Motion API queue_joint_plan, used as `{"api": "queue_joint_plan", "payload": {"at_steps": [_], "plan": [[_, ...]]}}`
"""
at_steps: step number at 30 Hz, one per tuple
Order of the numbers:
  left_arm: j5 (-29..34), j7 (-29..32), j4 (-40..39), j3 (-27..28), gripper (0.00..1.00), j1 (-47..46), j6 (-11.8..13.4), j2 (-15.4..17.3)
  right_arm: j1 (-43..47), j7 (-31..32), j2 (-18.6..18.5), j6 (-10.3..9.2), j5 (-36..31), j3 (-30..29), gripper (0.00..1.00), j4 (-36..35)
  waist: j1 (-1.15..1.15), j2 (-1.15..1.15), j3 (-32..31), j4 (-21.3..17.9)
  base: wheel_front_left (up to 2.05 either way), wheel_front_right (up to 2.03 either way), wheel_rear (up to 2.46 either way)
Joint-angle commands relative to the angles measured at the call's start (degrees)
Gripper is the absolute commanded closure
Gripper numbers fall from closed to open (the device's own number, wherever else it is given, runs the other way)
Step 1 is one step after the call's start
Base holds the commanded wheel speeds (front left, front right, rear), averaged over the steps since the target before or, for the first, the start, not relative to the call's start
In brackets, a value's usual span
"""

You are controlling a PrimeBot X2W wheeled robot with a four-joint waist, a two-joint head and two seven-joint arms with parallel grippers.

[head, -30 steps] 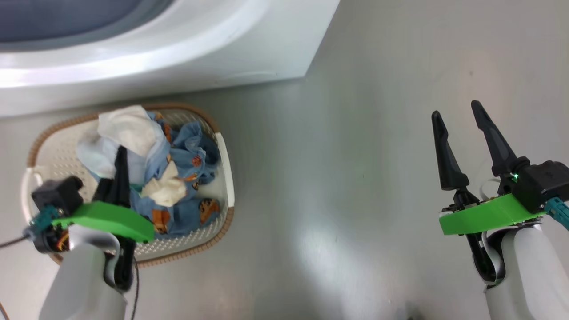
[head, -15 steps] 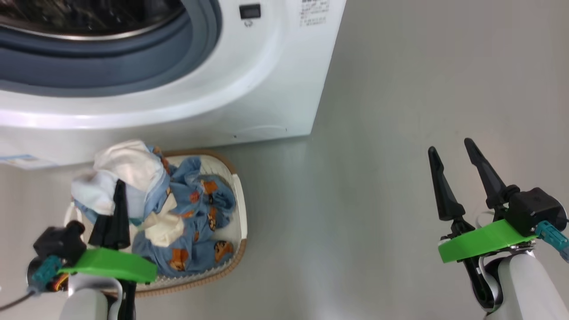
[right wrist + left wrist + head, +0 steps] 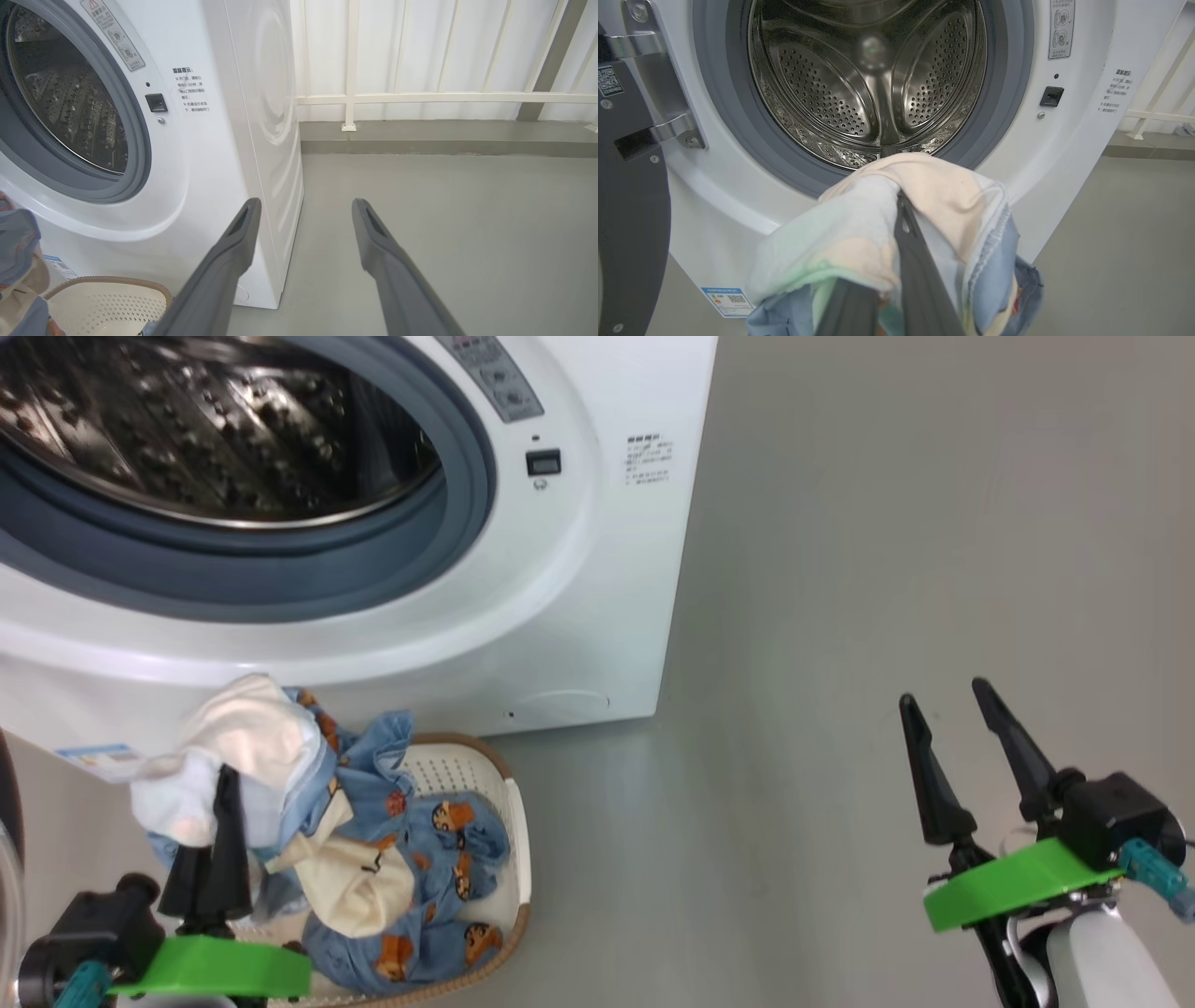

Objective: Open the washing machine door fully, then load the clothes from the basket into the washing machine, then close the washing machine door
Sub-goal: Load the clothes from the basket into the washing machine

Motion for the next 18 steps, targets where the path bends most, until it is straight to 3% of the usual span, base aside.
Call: {"api": "queue_joint_plan", "payload": {"at_steps": [1,18], "plan": [[0.59,-0.7,-2.6,2.32,1.0,0.78,0.22,0.97,1.62,-0.27,-0.12,0.09,-0.24,1.45,0.0,-1.47,0.0,0.0,-2.73,-0.2,0.0,0.0,0.0],[0.86,-0.7,-8.46,3.67,1.0,9.94,2.6,0.86,6.09,-0.27,0.89,0.09,-0.69,1.75,0.0,-0.98,0.0,0.0,-10.91,-2.52,0.0,0.0,0.0]]}}
